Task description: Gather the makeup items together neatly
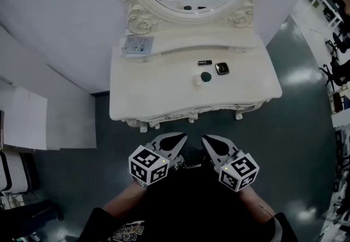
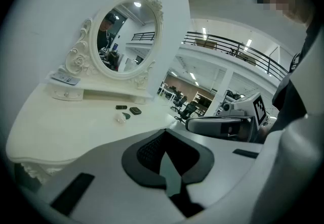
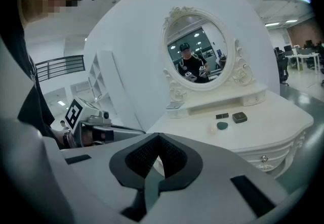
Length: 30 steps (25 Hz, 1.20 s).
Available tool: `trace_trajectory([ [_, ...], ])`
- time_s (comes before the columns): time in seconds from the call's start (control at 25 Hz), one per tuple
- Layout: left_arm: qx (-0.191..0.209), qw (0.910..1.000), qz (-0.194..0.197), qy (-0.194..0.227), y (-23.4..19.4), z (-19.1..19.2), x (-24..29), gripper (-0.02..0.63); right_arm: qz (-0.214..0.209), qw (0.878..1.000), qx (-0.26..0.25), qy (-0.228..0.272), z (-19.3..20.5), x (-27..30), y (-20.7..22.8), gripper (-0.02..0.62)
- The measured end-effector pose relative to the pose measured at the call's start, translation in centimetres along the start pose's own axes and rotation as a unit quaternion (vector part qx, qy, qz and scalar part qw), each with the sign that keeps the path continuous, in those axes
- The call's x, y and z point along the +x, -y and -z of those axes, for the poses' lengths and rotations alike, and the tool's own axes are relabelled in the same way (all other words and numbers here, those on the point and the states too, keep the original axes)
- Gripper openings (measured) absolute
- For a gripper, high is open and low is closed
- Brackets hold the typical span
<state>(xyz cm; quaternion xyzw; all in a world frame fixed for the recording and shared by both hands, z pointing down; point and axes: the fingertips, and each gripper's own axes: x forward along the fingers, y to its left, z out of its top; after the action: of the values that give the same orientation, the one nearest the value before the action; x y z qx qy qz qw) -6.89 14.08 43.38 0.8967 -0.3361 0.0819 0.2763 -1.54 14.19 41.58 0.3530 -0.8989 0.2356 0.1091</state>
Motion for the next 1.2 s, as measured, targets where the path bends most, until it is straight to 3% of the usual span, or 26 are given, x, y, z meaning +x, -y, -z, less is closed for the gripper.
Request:
trace_trajectory([
  [1.2,0.003,0.9999,0.01,0.002,0.19,-0.05,-0.16,0.008,0.008,1.0,0.004,0.013,-0.51,-0.4,0.66,0.028],
])
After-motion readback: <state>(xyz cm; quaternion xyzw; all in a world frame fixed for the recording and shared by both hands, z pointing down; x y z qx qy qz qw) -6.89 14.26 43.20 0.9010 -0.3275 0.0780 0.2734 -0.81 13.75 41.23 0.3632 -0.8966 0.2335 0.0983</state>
